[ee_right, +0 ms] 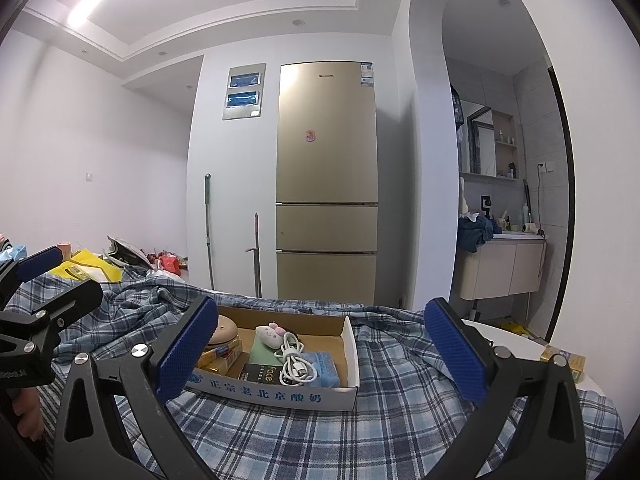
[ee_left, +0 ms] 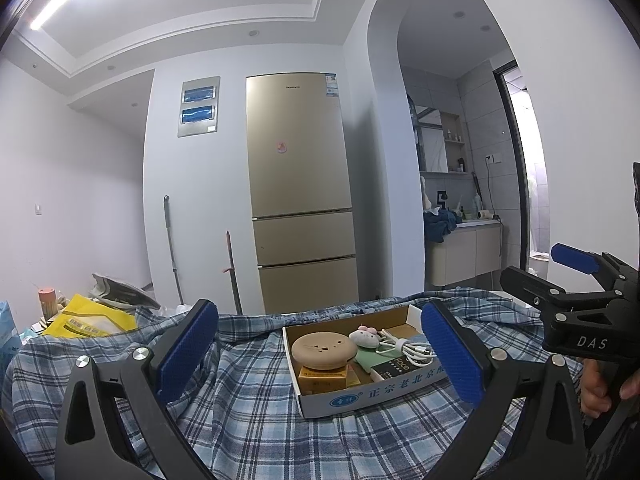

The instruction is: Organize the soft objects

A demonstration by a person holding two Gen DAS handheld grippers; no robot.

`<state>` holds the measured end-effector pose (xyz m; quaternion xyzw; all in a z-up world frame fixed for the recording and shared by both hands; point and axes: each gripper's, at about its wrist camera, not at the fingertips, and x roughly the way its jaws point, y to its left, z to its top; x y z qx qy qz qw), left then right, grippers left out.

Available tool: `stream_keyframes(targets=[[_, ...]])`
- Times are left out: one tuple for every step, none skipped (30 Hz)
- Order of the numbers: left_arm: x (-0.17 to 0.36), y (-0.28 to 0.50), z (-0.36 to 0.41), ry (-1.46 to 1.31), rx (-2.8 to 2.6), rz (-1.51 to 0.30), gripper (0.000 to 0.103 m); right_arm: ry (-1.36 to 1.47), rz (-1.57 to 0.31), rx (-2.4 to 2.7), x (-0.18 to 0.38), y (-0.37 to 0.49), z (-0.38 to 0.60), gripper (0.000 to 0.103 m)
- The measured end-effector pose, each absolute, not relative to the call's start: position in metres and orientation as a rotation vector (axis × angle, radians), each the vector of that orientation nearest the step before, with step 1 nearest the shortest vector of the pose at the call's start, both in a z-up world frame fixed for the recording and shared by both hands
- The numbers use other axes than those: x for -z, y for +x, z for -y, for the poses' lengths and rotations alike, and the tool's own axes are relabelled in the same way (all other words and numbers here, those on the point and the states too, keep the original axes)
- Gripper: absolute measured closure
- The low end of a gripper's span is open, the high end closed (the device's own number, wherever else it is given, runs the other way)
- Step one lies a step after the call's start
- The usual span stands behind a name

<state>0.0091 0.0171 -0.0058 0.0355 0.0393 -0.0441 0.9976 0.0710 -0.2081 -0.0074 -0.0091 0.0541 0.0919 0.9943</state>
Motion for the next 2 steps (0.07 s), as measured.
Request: stream_keyframes(targets=[[0.0059,0.0091,-0.0171,0.071,0.088,-0.079,0.000,-0.019,-0.108,-0.185,0.0073,0.0713,0.2075,0.000],[0.0059,0.0091,-0.0173,0.070,0.088,-0.078,0.000,-0.020,-0.108,-0.185,0.0072,0.0713,0.2078,0.000]])
